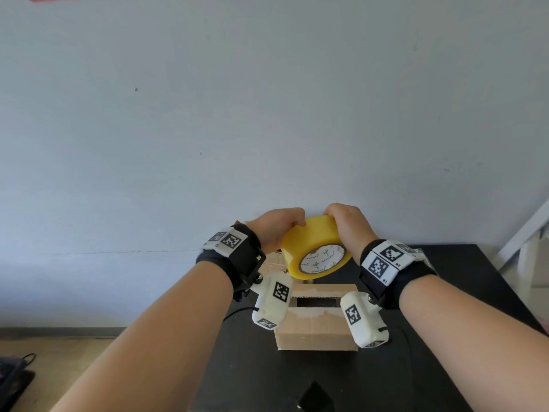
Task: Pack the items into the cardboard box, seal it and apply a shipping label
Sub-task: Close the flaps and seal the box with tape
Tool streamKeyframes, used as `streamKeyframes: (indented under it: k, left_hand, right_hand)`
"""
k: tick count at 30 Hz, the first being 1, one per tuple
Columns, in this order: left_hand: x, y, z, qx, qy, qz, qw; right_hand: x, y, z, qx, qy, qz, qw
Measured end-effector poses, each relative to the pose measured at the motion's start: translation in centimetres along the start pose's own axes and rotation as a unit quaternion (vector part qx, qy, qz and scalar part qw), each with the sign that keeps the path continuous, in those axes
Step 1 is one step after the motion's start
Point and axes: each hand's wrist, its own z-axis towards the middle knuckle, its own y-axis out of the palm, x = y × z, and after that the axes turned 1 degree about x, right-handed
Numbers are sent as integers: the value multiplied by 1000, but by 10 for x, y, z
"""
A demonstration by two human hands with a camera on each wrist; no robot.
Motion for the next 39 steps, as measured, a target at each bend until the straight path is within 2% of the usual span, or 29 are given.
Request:
streamKeyframes:
  k: [6,10,18,24,29,35,39]
  left_hand:
    - [-4,-9,1,-76,14,-53,996]
    - [-1,-10,-2,-61,21,-52,997]
    - [2,-3,-1,-8,49,-23,998]
    - [2,-2,1,-24,73,-48,996]
    - [3,0,-1,-37,68,-53,996]
    - [2,2,3,-4,76,-35,996]
    - [3,1,5,-6,84,-35,996]
  right_hand:
    - [7,-3,0,10,93,155,984]
    - [9,-4,-2,16,123,225,966]
    - [1,-7,1,24,81,181,980]
    - [2,-7,2,46,94,197,975]
    - [4,-9,1,46,91,191,976]
    - [2,-11,4,41,79,167,982]
    - [2,-11,5,44,84,168,981]
